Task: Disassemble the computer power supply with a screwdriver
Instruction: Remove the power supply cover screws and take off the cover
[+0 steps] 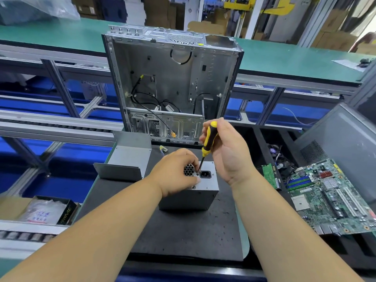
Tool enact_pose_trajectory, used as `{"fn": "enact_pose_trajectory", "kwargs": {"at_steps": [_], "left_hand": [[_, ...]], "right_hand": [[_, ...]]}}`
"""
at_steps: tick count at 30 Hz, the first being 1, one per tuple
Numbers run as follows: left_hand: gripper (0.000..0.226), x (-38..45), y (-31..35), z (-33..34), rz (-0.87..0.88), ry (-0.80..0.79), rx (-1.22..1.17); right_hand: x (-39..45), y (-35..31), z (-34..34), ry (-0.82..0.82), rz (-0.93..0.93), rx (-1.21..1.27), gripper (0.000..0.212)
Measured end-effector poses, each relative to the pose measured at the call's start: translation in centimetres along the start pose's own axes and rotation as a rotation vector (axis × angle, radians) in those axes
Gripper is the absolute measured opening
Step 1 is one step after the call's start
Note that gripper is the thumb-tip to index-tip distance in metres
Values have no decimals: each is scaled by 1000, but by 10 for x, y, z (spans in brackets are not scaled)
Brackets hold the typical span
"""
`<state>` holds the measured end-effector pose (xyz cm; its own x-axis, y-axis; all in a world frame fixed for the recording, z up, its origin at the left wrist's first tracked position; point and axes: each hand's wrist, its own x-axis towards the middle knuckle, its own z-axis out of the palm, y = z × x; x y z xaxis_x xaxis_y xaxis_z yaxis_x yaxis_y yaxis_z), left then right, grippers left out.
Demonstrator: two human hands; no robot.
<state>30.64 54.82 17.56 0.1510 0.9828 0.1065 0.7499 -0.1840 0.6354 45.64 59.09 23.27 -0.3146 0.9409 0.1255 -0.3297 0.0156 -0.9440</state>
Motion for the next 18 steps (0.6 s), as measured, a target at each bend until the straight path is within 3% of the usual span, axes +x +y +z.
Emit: {"fn": "enact_pose_trajectory", "kwargs": {"at_steps": [4,10,18], "left_hand": [[18,1,1,-1,-6,-7,-23],[19,2,-2,-1,9,-12,-44],[19,4,-5,0,-19,-19,-35]], "right_hand": [[1,0,4,-5,23,115,49],[-1,3,8,-19,-12,20,18],[0,1,10,3,13,-39,33]]}}
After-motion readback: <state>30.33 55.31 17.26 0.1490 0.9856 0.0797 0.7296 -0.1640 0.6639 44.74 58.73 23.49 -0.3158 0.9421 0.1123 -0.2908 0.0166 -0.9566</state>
